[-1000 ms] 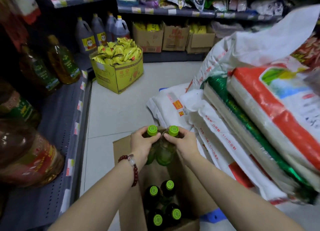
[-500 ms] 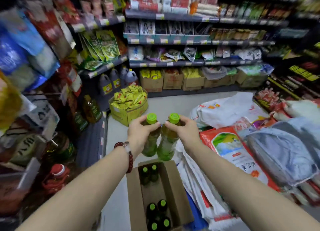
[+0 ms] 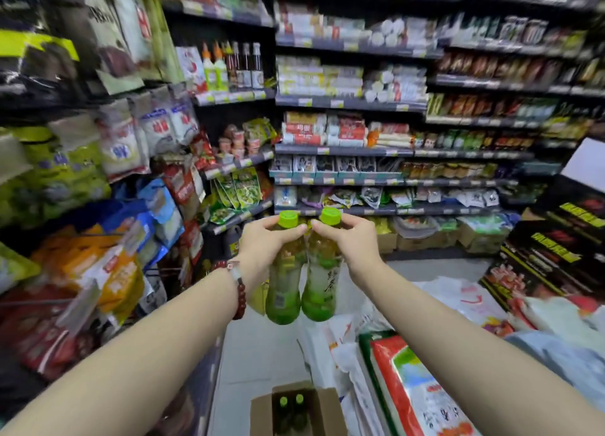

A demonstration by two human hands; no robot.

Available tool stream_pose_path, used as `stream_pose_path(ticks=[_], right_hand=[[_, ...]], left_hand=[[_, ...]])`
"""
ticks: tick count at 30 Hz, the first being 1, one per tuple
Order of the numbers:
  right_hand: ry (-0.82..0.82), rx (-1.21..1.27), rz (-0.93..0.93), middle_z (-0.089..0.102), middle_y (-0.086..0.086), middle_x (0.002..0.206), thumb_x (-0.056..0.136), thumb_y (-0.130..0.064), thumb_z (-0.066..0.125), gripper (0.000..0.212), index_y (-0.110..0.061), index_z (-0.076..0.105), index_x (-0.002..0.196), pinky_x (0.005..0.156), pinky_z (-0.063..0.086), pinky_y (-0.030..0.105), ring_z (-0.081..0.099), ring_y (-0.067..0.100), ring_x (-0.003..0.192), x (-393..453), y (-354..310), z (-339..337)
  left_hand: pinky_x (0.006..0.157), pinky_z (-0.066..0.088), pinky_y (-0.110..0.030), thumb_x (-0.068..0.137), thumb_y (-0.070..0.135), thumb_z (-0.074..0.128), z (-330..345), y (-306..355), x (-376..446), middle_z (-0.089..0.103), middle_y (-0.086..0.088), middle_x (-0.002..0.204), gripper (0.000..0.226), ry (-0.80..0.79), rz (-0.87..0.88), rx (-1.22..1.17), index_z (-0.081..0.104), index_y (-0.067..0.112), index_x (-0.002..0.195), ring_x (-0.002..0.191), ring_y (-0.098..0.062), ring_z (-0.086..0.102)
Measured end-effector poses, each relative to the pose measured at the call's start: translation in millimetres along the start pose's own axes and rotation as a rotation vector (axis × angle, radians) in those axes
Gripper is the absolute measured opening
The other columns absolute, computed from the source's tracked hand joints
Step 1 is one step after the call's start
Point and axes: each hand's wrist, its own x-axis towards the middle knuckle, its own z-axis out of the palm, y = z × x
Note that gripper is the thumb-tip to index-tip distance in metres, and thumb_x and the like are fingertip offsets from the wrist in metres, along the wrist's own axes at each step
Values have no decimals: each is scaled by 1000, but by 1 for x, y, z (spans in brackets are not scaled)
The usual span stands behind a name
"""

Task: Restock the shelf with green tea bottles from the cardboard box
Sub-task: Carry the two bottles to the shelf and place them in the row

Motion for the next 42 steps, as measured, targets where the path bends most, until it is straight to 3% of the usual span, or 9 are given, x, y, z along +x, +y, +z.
stream_pose_path(ticks=[9,12,16,19,23,26,29,33,42], right_hand=[[-70,-38,-88,78,0,78,53,-41,89,31,-20,79,74,84,59,44,75,20,81,-25,-87,18],[-99,-78,-97,78,0,78,63,-34,87,21,-19,79,76,81,59,35,74,15,80,-41,-108,28],[-131,-77,-128,72,-2,70,71,-24,84,23,-7,77,83,50,47,11,65,-3,53,-62,-130,49],[-94,-107,-110,77,3,82,63,-32,88,34,-9,78,85,72,57,30,72,12,77,-81,-139,73],[-24,-126,-102,75,7,101,35,-57,87,84,-8,74,102,90,55,42,69,24,99,-114,-155,111],[28,-132,-80,74,5,91,50,-46,90,54,-8,75,85,79,55,35,69,23,91,-138,-167,135],[63,-151,-69,77,9,91,49,-46,90,55,-7,77,85,86,58,40,71,28,94,-157,-180,159],[81,-151,-96,75,10,100,22,-66,87,90,-9,76,91,91,56,47,70,29,99,-177,-192,190],[6,-189,-161,72,7,77,45,-53,86,49,-8,74,61,91,52,48,65,24,84,-229,-215,231]], left_hand=[[45,51,-17,70,6,80,-26,86,-54,73,1,65,16,53,76,-28,74,10,84,51,-7,68],[44,50,-17,70,6,80,-45,101,-69,74,0,68,17,48,92,-33,73,9,85,50,-7,67],[42,51,-17,73,1,77,-77,115,-86,73,2,60,12,10,99,-56,70,11,72,45,-8,66],[51,57,-26,69,1,79,-108,120,-91,74,-8,70,11,-42,81,-73,72,9,71,54,-17,70],[76,58,-37,62,9,84,-152,127,-99,76,-12,85,21,-132,69,-52,75,8,81,73,-24,71],[68,58,-32,66,7,82,-184,136,-111,75,-7,73,12,-207,70,-40,75,10,74,66,-19,71],[61,58,-29,69,3,79,-213,148,-126,72,-3,61,20,-208,76,-48,72,13,54,52,-12,68],[62,58,-32,68,7,81,-248,162,-144,73,-7,72,17,-230,56,-45,74,7,83,56,-16,68],[41,50,-22,68,5,81,-305,179,-190,72,-3,59,24,-184,7,-83,70,3,89,45,-13,67]])
